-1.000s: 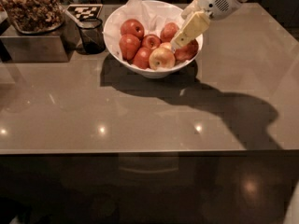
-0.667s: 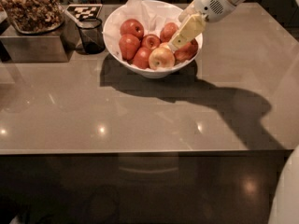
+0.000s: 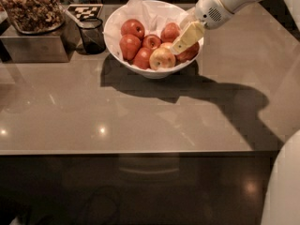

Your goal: Pick apple from white bowl

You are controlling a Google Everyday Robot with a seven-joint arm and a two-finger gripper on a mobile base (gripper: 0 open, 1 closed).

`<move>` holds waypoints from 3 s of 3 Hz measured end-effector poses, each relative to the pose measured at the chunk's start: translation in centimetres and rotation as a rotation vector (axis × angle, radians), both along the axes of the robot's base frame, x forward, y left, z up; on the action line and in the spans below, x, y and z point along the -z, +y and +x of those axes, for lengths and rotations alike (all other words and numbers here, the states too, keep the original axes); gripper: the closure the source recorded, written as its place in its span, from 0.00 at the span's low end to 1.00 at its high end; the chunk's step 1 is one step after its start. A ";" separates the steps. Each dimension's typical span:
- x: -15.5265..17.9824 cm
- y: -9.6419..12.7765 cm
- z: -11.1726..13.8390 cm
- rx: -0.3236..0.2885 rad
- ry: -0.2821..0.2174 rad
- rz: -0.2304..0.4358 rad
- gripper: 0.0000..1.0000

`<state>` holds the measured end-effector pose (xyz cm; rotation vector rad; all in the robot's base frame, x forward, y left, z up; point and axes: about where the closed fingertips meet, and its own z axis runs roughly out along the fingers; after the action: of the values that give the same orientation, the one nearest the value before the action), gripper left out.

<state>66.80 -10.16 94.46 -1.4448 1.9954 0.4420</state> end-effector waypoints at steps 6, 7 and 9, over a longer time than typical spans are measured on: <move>4.0 -0.4 1.5 0.008 0.051 -0.087 0.75; 4.0 -0.4 1.5 0.008 0.052 -0.087 0.98; 1.0 0.3 -0.1 -0.065 0.035 0.021 1.00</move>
Offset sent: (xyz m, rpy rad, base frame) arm -0.0024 -0.0223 -0.0153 -0.0589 0.0272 -0.0321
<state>66.72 -9.90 93.46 -1.5020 1.9695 0.5188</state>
